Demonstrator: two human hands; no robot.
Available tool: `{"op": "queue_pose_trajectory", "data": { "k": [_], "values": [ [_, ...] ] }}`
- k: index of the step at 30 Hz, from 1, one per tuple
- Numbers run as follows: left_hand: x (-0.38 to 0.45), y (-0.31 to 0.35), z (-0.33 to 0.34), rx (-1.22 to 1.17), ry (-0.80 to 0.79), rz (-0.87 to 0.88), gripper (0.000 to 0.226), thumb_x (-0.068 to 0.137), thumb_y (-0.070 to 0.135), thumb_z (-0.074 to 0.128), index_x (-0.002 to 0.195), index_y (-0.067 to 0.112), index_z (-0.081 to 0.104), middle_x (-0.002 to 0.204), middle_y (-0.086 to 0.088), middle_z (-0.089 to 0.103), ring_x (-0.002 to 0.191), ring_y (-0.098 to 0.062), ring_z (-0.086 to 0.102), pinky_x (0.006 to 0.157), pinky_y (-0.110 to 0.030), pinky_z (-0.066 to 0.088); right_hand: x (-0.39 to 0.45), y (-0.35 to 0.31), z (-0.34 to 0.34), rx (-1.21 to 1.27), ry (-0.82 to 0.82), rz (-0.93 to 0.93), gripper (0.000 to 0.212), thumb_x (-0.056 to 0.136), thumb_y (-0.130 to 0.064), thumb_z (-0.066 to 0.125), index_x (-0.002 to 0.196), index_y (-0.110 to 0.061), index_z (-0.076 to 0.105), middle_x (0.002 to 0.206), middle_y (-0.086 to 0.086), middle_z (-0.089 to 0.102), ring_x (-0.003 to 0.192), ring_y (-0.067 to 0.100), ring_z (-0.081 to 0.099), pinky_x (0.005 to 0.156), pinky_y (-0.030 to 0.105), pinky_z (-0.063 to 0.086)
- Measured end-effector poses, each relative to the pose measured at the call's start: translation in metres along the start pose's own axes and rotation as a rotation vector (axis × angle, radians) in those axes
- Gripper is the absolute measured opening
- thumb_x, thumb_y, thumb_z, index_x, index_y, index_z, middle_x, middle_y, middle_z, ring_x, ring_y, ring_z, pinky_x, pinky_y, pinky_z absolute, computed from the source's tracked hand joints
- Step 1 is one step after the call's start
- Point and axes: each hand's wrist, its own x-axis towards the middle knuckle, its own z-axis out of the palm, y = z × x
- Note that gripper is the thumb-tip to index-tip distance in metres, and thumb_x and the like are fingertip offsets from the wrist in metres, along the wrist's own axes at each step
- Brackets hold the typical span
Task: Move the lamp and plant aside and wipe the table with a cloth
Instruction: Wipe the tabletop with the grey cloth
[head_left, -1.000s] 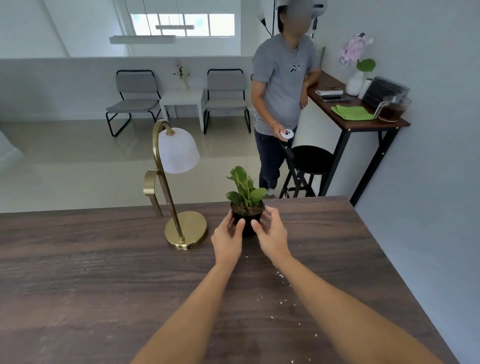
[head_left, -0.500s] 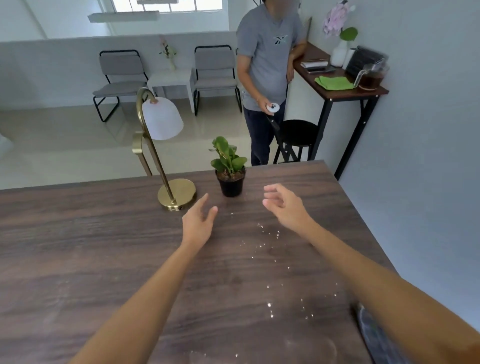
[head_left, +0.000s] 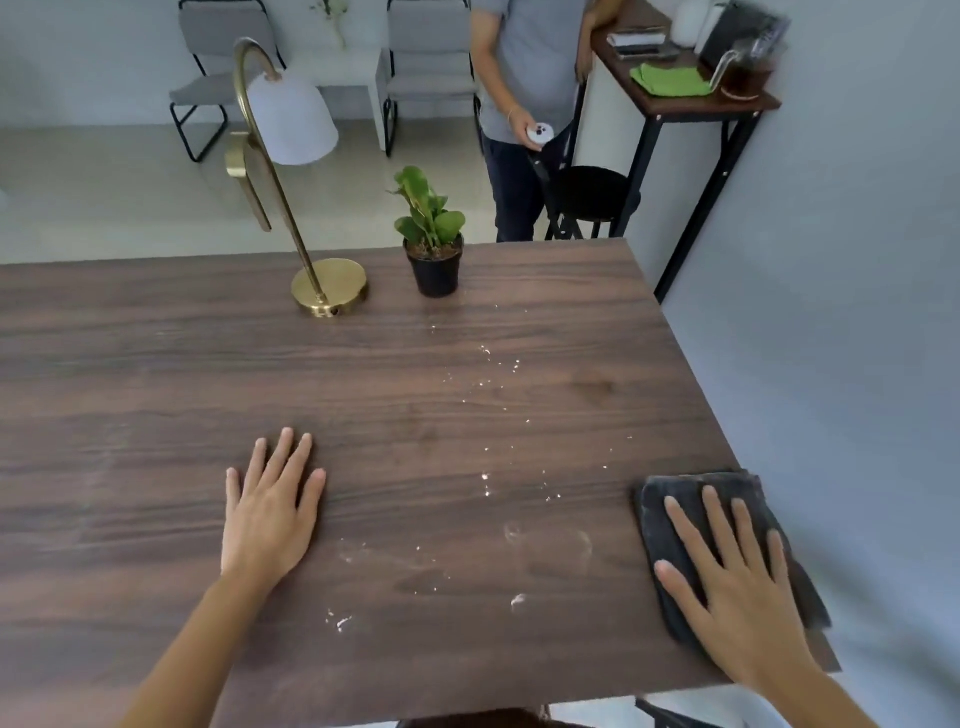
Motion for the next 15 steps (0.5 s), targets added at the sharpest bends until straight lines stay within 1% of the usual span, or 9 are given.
{"op": "queue_pose_trajectory", "data": {
  "k": [2,4,6,8,11,13,15],
  "values": [
    [0.001,0.001,0.000,0.031,-0.005,-0.020,0.054,0.099,0.043,0.032,0.150,0.024,0.029,0.160,0.001,0.019,0.149,-0.024,0.009,0.117,-0.050,0.007,0.019,-0.007,0.001,-0.003,0.037,0.048,0.080,0.080,-0.078,-0.015,0.152,-0.045,-0.007,0.169,0.000,0.000,0.156,0.032,0.004,0.122,0.058,0.006],
    [0.003,0.003,0.001,0.053,-0.007,-0.028,0.055,0.099,0.045,0.029,0.151,0.025,0.027,0.161,0.002,0.017,0.149,-0.024,0.008,0.117,-0.050,0.007,0.054,-0.014,-0.004,0.027,0.041,0.090,0.078,0.079,-0.081,-0.015,0.151,-0.051,-0.012,0.170,0.004,-0.001,0.155,0.036,0.000,0.121,0.062,0.004],
    [0.003,0.003,0.001,0.070,-0.006,-0.031,0.056,0.099,0.047,0.027,0.151,0.026,0.024,0.161,0.002,0.015,0.149,-0.023,0.006,0.117,-0.050,0.006,0.100,-0.028,-0.009,0.030,0.050,0.118,0.082,0.077,-0.083,-0.012,0.152,-0.051,-0.010,0.169,0.007,-0.005,0.154,0.040,-0.004,0.121,0.065,0.001],
    [0.002,0.003,0.002,0.076,-0.014,-0.037,0.057,0.099,0.048,0.025,0.152,0.027,0.022,0.161,0.003,0.014,0.149,-0.022,0.005,0.117,-0.050,0.005,0.143,-0.054,-0.017,0.050,0.021,0.117,0.079,0.081,-0.081,-0.004,0.153,-0.050,-0.006,0.169,0.011,-0.008,0.153,0.043,-0.008,0.120,0.067,-0.003],
    [0.003,0.004,0.000,0.077,-0.033,-0.037,0.057,0.099,0.049,0.023,0.152,0.028,0.020,0.161,0.004,0.012,0.149,-0.022,0.003,0.117,-0.050,0.003,0.167,-0.107,-0.021,0.068,-0.023,0.027,0.069,0.091,-0.075,0.015,0.154,-0.049,0.001,0.168,0.013,-0.008,0.152,0.045,-0.010,0.119,0.068,-0.005],
    [0.003,0.004,-0.001,0.075,-0.041,-0.035,0.057,0.099,0.049,0.023,0.152,0.028,0.020,0.162,0.004,0.011,0.149,-0.022,0.002,0.118,-0.050,0.003,0.149,-0.138,-0.012,0.052,0.011,-0.104,0.067,0.094,-0.071,0.025,0.154,-0.049,0.007,0.169,0.014,-0.003,0.153,0.044,-0.005,0.119,0.068,-0.004],
    [0.003,0.004,-0.001,0.073,-0.048,-0.036,0.058,0.099,0.050,0.023,0.152,0.028,0.020,0.162,0.004,0.011,0.149,-0.022,0.002,0.118,-0.050,0.003,0.111,-0.152,-0.001,0.030,0.044,-0.259,0.066,0.094,-0.067,0.031,0.155,-0.048,0.012,0.168,0.014,0.002,0.153,0.044,0.000,0.119,0.066,-0.002]
  ]
}}
